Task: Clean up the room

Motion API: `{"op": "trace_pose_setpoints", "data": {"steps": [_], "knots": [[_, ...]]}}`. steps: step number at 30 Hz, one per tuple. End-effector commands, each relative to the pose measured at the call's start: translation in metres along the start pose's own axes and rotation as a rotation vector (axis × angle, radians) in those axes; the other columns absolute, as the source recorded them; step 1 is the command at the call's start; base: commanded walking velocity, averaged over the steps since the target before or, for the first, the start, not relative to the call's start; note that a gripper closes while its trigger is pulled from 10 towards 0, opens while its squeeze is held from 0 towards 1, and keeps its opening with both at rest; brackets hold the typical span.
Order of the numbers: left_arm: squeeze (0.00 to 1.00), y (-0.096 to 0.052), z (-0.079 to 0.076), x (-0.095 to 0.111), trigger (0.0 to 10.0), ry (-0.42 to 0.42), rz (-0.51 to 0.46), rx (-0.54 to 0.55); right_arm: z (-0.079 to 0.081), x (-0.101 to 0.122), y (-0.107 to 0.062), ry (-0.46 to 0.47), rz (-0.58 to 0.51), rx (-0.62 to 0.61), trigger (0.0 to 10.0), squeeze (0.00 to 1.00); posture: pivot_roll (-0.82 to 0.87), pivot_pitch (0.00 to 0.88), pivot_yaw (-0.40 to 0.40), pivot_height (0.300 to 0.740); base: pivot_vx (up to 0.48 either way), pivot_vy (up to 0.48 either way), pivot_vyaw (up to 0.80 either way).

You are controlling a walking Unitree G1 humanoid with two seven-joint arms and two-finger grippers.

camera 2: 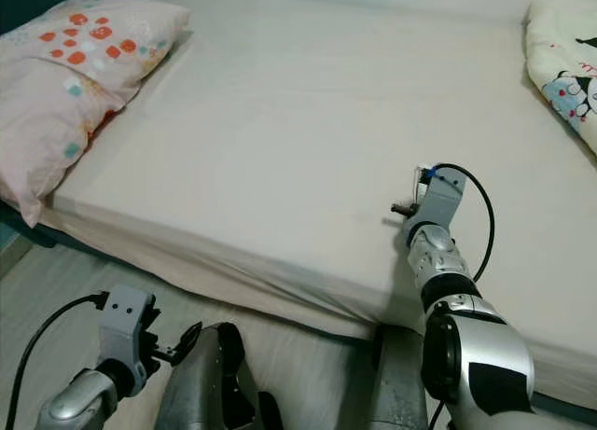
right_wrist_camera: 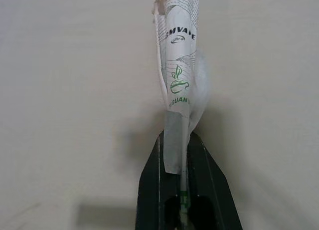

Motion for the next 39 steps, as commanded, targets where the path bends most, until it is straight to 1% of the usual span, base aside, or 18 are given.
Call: {"op": "trace_pose_setpoints", "data": {"steps": [1,4,7,10,11,12,13,14,15,16,17,19,22,27,31,34,37,39], "knots": [[0.0,-0.004,0.001,-0.01,10.0,-0.004,0.034,0.009,0.002,-0.007,-0.001,0.019,0.014,0.007,0.0,0.0,0.15,0.232,0.068,0.453,0.0,0.0,0.0],[0.0,-0.001,0.003,-0.009,10.0,-0.004,0.029,0.014,0.007,-0.006,-0.001,0.018,0.006,0.037,0.0,0.0,0.15,0.209,0.058,0.453,0.0,0.0,0.0],[0.0,0.009,0.004,-0.003,10.0,-0.019,-0.002,0.029,0.017,-0.001,-0.001,0.05,-0.018,0.086,0.0,0.0,0.14,0.181,0.046,0.453,0.0,0.0,0.0],[0.0,0.026,0.008,0.011,10.0,-0.092,-0.058,0.064,0.034,0.017,-0.002,0.078,-0.106,0.208,0.0,0.0,0.13,0.112,0.022,0.453,0.0,0.0,0.0],[0.0,0.03,0.009,0.015,10.0,-0.118,-0.072,0.073,0.039,0.021,-0.003,0.079,-0.123,0.243,0.0,0.0,0.13,0.112,0.022,0.453,0.0,0.0,0.0],[0.0,0.03,0.009,0.015,10.0,-0.118,-0.072,0.073,0.039,0.021,-0.003,0.079,-0.123,0.243,0.0,0.0,0.13,0.112,0.022,0.453,0.0,0.0,0.0],[0.0,0.036,0.01,0.02,10.0,-0.137,-0.089,0.082,0.045,0.027,-0.004,0.077,-0.146,0.287,0.0,0.0,0.12,0.067,0.01,0.458,0.0,0.0,0.0],[0.0,0.041,0.01,0.023,10.0,-0.148,-0.099,0.087,0.049,0.03,-0.004,0.075,-0.16,0.315,0.0,0.0,0.12,0.055,0.007,0.463,0.0,0.0,0.0],[0.0,0.041,0.01,0.023,10.0,-0.148,-0.099,0.087,0.049,0.03,-0.004,0.075,-0.16,0.315,0.0,0.0,0.12,0.055,0.007,0.463,0.0,0.0,0.0],[0.0,0.047,0.012,0.028,10.0,-0.159,-0.11,0.098,0.051,0.034,-0.005,0.076,-0.177,0.335,0.0,0.0,0.11,0.011,-0.002,0.468,0.0,0.0,0.0],[0.0,0.054,0.013,0.033,10.0,-0.163,-0.12,0.109,0.052,0.039,-0.006,0.077,-0.193,0.353,0.0,0.0,0.1,0.0,-0.007,0.473,0.0,0.0,0.0],[0.0,0.054,0.013,0.033,10.0,-0.163,-0.12,0.109,0.052,0.039,-0.006,0.077,-0.193,0.353,0.0,0.0,0.1,0.0,-0.007,0.473,0.0,0.0,0.0],[0.0,0.069,0.023,0.047,10.0,-0.188,-0.152,0.16,0.053,0.049,-0.007,0.063,-0.232,0.387,0.0,0.0,0.08,0.0,-0.02,0.488,0.0,0.0,0.0],[0.0,0.077,0.026,0.056,10.0,-0.224,-0.183,0.183,0.057,0.055,-0.009,0.039,-0.26,0.421,0.0,0.0,0.07,0.0,-0.03,0.503,0.0,0.0,0.0],[0.0,0.08,0.024,0.055,10.0,-0.231,-0.166,0.186,0.06,0.054,-0.01,0.021,-0.263,0.438,0.0,0.0,0.07,0.0,-0.035,0.508,-0.188,0.0,0.0],[0.0,0.087,0.01,0.05,10.0,-0.251,-0.167,0.162,0.066,0.032,-0.013,-0.031,-0.22,0.483,0.0,0.0,0.06,0.0,-0.048,0.523,-0.307,0.0,0.0],[0.0,0.087,0.007,0.049,10.0,-0.261,-0.177,0.156,0.067,0.025,-0.014,-0.037,-0.207,0.491,0.0,0.0,0.05,0.0,-0.049,0.528,0.0,0.0,0.0],[0.0,0.09,0.001,0.047,10.0,-0.279,-0.179,0.145,0.068,0.013,-0.016,-0.048,-0.186,0.504,0.0,0.0,0.05,0.0,-0.049,0.538,0.0,0.0,0.0]]}}
Point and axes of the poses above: a point about 5 cm out from each wrist's last joint towards the gripper, its own y axis pointing out of the wrist towards the gripper, its own x axis along the axis of the wrist's last joint, z = x × y, the point moved 1 cm from there along y, pointing out of the wrist towards the gripper, and after that the axes turned 2 degrees about -y, right-handed, at the moved point
